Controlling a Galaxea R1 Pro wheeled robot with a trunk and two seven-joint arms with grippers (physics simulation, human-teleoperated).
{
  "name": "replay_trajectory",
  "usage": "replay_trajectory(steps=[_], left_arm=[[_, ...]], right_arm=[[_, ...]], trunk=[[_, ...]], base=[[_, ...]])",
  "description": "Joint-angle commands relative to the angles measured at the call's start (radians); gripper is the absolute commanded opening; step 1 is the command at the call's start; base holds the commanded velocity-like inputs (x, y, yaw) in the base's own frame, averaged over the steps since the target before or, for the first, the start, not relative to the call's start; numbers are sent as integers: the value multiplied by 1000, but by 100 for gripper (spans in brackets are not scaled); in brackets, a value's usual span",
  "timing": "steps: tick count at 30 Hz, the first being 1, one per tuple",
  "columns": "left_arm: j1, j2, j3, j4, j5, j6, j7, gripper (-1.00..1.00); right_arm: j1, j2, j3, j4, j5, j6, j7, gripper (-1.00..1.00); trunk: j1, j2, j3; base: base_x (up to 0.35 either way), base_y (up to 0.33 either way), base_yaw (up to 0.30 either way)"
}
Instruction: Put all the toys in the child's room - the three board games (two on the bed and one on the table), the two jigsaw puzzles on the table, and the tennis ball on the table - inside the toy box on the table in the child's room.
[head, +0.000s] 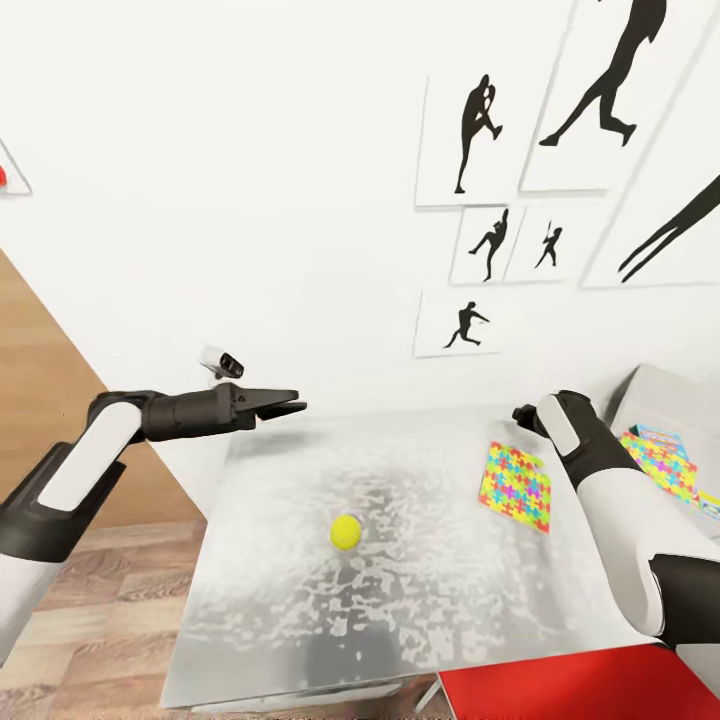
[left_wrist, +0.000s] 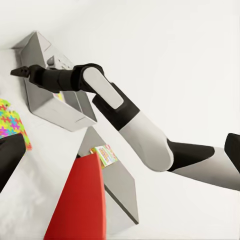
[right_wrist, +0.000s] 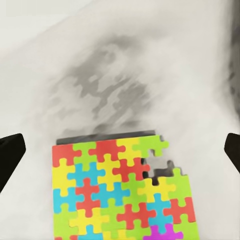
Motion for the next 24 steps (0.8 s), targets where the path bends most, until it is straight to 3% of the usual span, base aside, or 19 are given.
replay_trajectory(steps=[1,17,24], left_arm=[[-3,-1,-5,1,-1,2,-1,100],[-8,-3,-14,4,-6,1,8,100],[-8,-3,-13,4,-7,1,8,100]], right_arm=[[-1,0,0,-1,-10,2,-8,100],[-5,-5,-6,-8,-10,0,-8,100],[-43,-4,-7,-7,-10,-1,-9,100]], trunk=[[1,-2,-4],[1,-2,-30],[1,-2,-42]], base=[[0,0,0],[0,0,0],[0,0,0]])
